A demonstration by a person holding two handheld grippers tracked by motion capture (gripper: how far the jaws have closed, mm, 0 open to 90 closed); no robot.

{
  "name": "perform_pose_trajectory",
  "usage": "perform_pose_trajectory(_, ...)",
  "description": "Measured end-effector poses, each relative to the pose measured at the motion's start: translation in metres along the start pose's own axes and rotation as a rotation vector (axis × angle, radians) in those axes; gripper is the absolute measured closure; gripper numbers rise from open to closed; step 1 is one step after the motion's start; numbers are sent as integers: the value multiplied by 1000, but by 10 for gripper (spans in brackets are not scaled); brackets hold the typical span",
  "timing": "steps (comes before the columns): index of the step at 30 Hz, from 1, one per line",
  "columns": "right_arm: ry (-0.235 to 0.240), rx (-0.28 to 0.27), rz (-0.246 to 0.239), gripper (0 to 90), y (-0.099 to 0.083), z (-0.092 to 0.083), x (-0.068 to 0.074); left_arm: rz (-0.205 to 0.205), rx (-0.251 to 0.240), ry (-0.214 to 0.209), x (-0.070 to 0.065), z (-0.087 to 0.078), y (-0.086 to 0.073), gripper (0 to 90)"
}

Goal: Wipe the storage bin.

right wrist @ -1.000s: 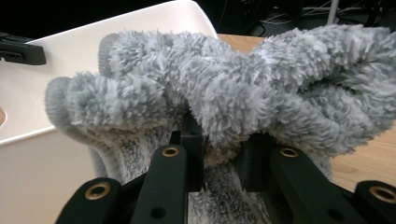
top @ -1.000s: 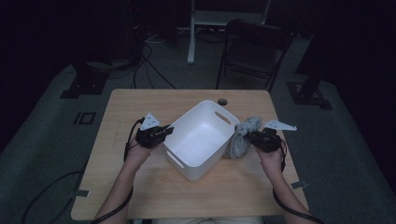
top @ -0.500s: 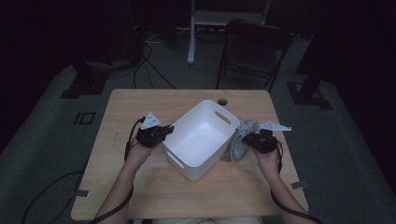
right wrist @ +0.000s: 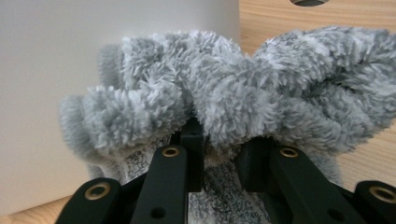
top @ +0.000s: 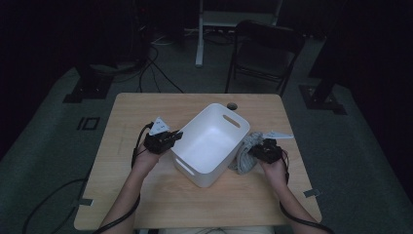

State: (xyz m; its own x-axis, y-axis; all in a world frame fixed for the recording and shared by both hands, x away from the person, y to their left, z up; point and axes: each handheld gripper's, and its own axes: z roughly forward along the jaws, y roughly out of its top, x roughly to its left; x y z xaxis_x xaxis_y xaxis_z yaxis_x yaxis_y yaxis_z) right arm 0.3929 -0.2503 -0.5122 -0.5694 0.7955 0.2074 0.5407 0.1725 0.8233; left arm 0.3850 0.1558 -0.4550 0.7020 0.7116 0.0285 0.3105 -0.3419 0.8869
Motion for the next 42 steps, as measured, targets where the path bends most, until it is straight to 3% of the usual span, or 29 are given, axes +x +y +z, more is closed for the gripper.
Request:
perform_pose_trajectory(6,21,-40,-32,755,8,-14,13,4,-1,0,-1,1,0,849)
perform_pose_trajectory(12,64,-132,-83,755,22,-40,30,-2,-4,-22,1,1,0,845)
perform_pose_trajectory(15,35,-142,-111,753,22,-44,35,3,-6,-28,0,1,0,845)
perform_pose_trajectory(17,41,-147,-96,753,20,-41,32,6,-5,-27,0,1,0,845)
perform_pose_trajectory(26,24,-102,-68,752,9,-27,24,15,-4,-32,-2,2,1,838)
perform_pose_trajectory(35,9,-3,-29,751,-9,-2,11,1,-2,-30,-2,2,1,837)
perform_pose_trajectory(42,8,17,-4,750,-13,1,10,-3,-3,-18,-2,3,1,837)
